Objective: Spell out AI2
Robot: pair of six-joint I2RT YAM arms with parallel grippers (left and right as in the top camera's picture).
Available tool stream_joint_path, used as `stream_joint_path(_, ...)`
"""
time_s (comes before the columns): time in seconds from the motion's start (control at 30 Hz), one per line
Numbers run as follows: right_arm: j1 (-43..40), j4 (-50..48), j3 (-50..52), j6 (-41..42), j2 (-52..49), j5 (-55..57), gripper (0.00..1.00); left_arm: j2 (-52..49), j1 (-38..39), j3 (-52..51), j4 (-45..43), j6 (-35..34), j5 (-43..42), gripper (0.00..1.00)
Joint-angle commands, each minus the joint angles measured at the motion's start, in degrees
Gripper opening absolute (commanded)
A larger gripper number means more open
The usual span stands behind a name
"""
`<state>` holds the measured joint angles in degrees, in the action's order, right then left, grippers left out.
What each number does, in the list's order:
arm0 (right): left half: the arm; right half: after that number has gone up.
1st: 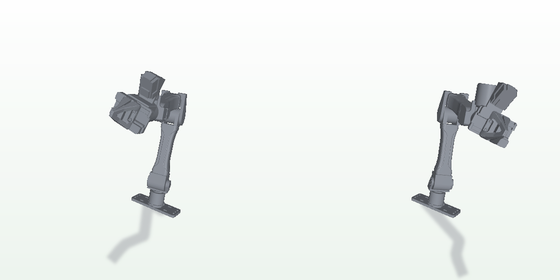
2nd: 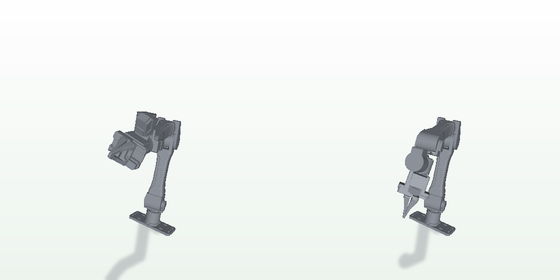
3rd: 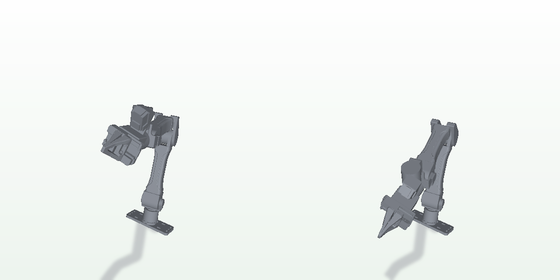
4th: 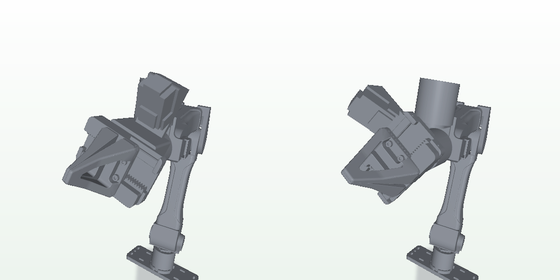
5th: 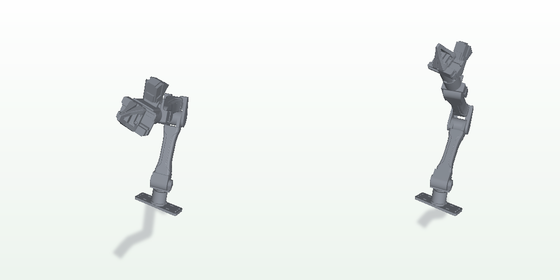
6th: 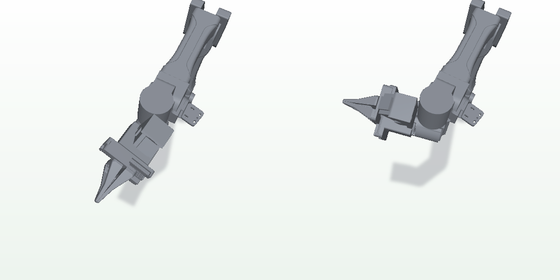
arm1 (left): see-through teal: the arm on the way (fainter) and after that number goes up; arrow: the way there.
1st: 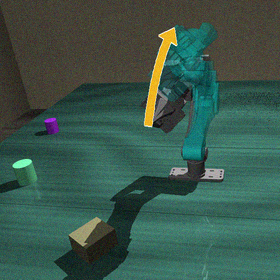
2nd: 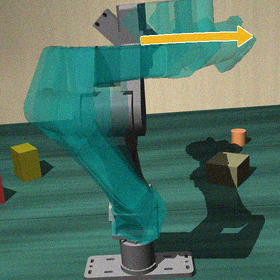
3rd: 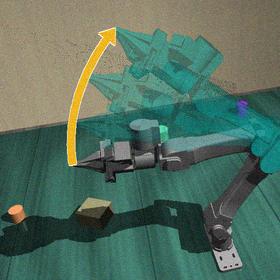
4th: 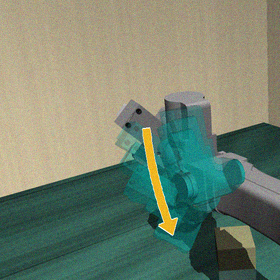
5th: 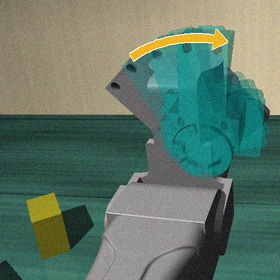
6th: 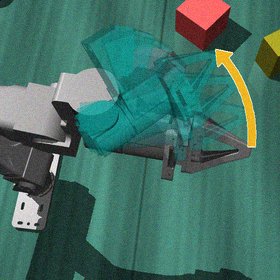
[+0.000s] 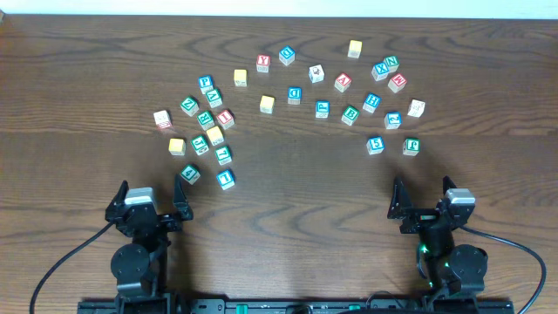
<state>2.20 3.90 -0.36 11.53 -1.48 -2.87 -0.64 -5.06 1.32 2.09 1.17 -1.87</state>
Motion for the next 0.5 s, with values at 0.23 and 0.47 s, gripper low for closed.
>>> stream_joint_path(0.23,-0.28,0.22,0.04,0.61,0.35,-0.28,0.99,-5.42,0.00,3.13,2.16,-3.65,-7.82,0.98)
stream_joint_path(0.47,-0.28,0.22,0.04,0.61,0.35,-0.28,0.99,-21.31,0.00,13.38,2.21,-4.48,-14.47,0.98)
